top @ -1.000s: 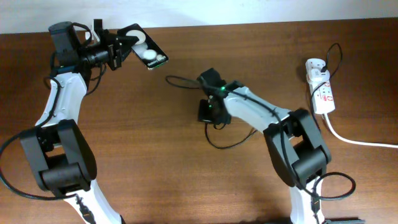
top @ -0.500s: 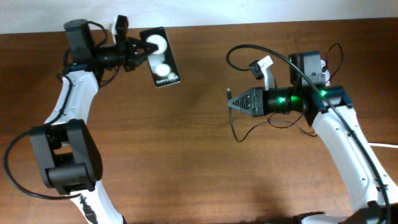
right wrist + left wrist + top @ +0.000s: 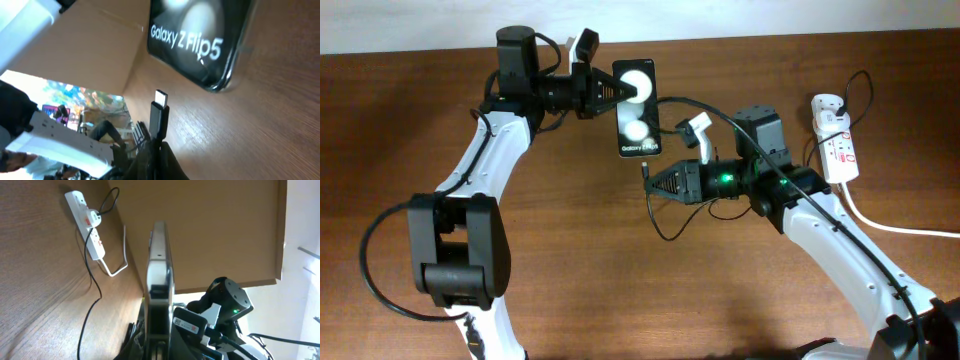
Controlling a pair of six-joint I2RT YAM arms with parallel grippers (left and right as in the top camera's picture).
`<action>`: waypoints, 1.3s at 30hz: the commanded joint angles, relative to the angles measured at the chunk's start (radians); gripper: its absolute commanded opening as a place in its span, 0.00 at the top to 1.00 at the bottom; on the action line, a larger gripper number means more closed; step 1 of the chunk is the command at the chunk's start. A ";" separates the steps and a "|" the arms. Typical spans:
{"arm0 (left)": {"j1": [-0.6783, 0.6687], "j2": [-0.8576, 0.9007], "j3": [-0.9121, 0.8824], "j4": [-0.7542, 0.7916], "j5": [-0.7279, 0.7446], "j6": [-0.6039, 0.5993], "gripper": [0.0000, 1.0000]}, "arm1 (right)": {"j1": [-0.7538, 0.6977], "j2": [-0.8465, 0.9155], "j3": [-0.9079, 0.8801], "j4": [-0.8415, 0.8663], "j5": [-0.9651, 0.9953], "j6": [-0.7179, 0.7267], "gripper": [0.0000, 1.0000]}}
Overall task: Plug charger to phone and switch on socket
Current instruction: 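Raise the cable plug toward the phone's bottom port, then push the cable plug up into the phone's charging port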
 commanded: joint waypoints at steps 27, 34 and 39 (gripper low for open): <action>-0.016 -0.004 0.009 0.006 0.016 -0.026 1.00 | 0.021 -0.007 -0.003 0.020 0.080 -0.039 0.96; -0.016 -0.004 0.009 0.006 0.013 -0.026 1.00 | 0.076 -0.007 -0.003 0.017 0.144 -0.064 0.96; -0.016 -0.004 0.009 0.006 0.013 -0.023 1.00 | 0.075 -0.007 -0.003 0.040 0.203 -0.064 0.96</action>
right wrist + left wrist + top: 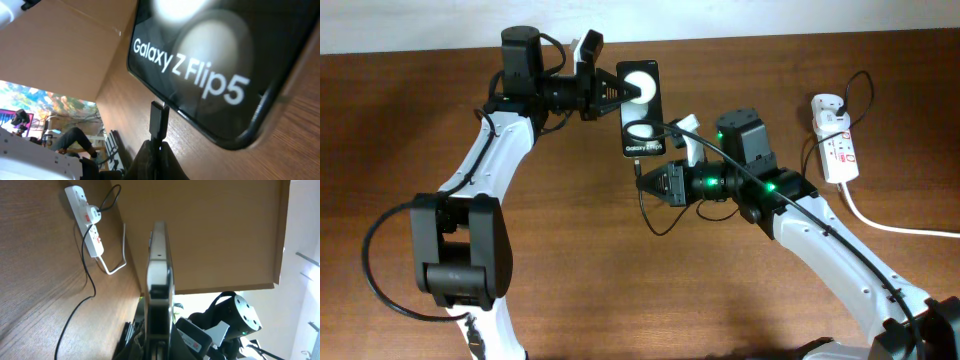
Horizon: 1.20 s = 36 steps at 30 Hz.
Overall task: Plug charger to phone and switch on socket
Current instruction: 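Push the cable plug up into the phone's charging port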
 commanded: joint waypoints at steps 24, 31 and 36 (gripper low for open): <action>0.038 -0.004 0.009 0.005 -0.008 0.035 1.00 | -0.042 -0.007 -0.003 0.019 -0.051 -0.026 0.96; 0.021 -0.004 0.009 0.002 0.007 0.035 1.00 | -0.042 -0.007 -0.003 0.013 -0.047 -0.026 0.96; 0.020 -0.004 0.009 0.002 0.008 0.035 1.00 | -0.042 -0.007 -0.003 -0.003 -0.032 -0.026 0.96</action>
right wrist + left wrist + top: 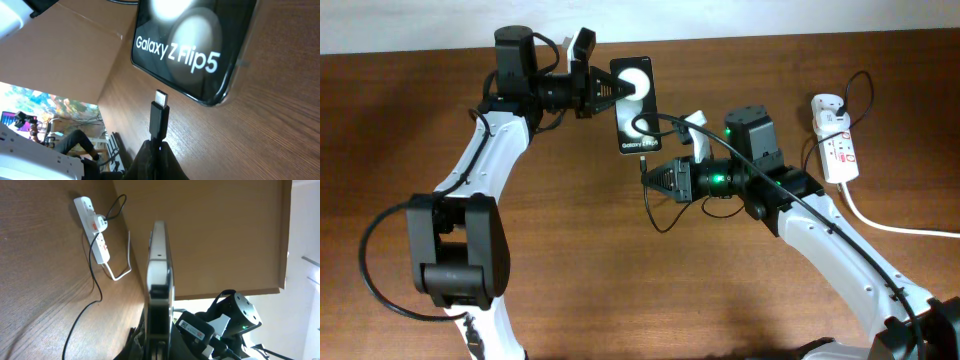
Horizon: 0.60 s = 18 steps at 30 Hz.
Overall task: Plug charger to phone and switch on socket
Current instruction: 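Push the cable plug up into the phone's charging port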
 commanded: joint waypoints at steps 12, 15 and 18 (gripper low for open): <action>0.000 -0.004 0.008 0.003 0.038 0.013 1.00 | -0.005 -0.007 -0.003 0.007 0.021 -0.014 0.96; -0.002 -0.004 0.008 0.003 0.038 0.013 1.00 | -0.005 -0.007 -0.003 0.010 0.021 -0.014 0.96; -0.002 -0.004 0.008 0.003 0.038 0.013 1.00 | -0.005 -0.007 -0.003 0.010 0.024 -0.014 0.96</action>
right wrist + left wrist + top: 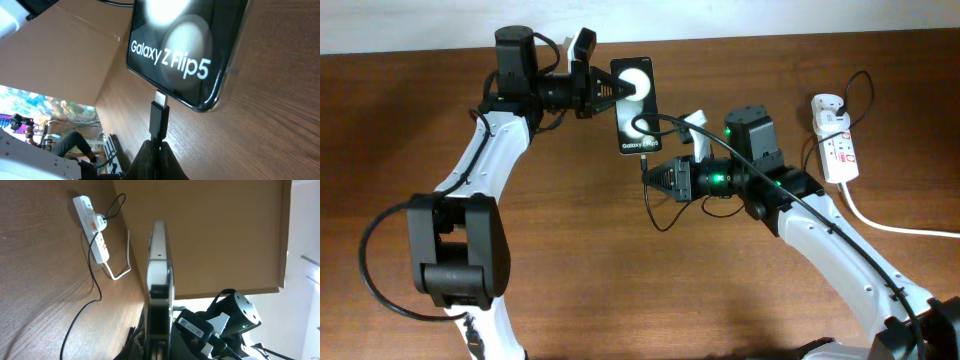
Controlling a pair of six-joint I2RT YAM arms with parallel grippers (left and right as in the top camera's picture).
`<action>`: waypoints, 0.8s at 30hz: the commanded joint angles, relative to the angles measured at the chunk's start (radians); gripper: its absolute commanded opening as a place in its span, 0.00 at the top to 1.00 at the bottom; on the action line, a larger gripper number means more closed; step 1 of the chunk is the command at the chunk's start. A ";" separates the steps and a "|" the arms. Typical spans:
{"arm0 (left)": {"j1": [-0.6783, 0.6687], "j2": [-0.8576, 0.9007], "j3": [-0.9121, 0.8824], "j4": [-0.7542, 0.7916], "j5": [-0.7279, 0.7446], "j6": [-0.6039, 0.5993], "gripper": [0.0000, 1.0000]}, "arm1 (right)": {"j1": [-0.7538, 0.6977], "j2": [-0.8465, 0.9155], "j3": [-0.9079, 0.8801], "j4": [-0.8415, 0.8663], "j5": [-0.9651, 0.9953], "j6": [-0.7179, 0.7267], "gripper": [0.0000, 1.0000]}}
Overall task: Plug charger to phone and switch on socket
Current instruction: 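Push the cable plug up into the phone's charging port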
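Observation:
A black phone with "Galaxy Z Flip5" on its screen is held on edge above the table, and my left gripper is shut on its upper end. The left wrist view shows the phone edge-on between my fingers. My right gripper is shut on the black charger plug. The plug's metal tip meets the phone's bottom edge and is still showing. A white power strip lies at the far right with the charger's adapter plugged in.
The black charger cable loops on the wooden table below my right gripper and runs back to the strip. A white cord leaves the strip toward the right edge. The strip also shows in the left wrist view.
The plug's tip has moved up from a small gap below the phone to its bottom edge. The left gripper and phone have barely shifted.
At first the plug stood well below the phone's lower corner. Then its tip was close against the bottom edge. Then it stood a short gap away. Now the tip is at the edge again. Throughout, my left gripper held the phone.

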 commanded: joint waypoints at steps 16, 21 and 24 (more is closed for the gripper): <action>-0.014 -0.004 0.008 0.006 0.034 0.024 1.00 | -0.005 -0.007 -0.003 0.024 0.012 -0.010 0.96; -0.014 -0.004 0.008 0.006 0.038 0.029 1.00 | -0.005 -0.007 -0.003 0.025 0.023 -0.007 0.96; -0.015 -0.004 0.008 0.006 0.049 0.051 1.00 | -0.005 -0.007 -0.003 0.025 0.027 -0.006 0.96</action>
